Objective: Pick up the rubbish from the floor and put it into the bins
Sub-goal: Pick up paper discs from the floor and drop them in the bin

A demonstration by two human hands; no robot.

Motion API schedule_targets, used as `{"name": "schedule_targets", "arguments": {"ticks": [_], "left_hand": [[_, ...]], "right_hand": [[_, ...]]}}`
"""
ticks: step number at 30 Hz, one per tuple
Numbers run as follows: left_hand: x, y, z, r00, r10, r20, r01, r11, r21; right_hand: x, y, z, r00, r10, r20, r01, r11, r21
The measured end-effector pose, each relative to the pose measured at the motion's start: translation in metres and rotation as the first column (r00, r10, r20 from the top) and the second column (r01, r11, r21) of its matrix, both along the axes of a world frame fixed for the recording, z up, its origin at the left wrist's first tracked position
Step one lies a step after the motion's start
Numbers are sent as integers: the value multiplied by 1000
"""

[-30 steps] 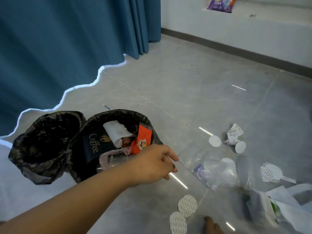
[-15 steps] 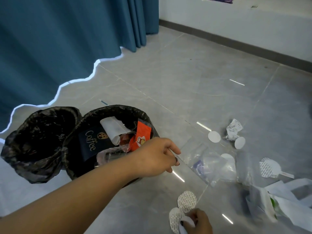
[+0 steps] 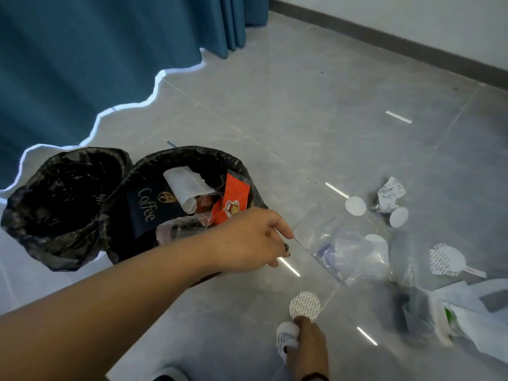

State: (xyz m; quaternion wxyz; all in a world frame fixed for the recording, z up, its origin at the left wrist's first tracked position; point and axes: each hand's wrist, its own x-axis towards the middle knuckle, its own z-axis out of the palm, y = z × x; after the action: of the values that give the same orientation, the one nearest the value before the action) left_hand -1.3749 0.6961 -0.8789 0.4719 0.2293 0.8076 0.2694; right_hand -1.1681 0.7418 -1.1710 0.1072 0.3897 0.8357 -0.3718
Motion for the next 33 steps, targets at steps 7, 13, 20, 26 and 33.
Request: {"name": "schedule_targets", "arguments": {"ticks": [7, 13, 20, 26, 33], "left_hand": [[8, 7, 0, 1000, 0, 2, 0, 1000, 14], [6, 2, 2, 1000, 0, -3, 0, 1000, 17], [4, -11, -2, 1000, 2, 11, -2, 1000, -22], [1, -11, 1, 1000, -15, -1, 15, 1000, -10], [-8, 1, 1, 990, 92, -104, -87, 995, 56]], "right_hand": [[0, 12, 4, 992, 83, 96, -80, 996, -29], [3, 33, -3, 982, -151, -110, 159, 985, 67], [-13, 39, -2, 998, 13, -67, -10, 999, 33], [-25, 26, 19, 936, -331, -120, 307, 933, -186], [-91, 67, 107, 754, -539, -376, 409, 832, -374]]}}
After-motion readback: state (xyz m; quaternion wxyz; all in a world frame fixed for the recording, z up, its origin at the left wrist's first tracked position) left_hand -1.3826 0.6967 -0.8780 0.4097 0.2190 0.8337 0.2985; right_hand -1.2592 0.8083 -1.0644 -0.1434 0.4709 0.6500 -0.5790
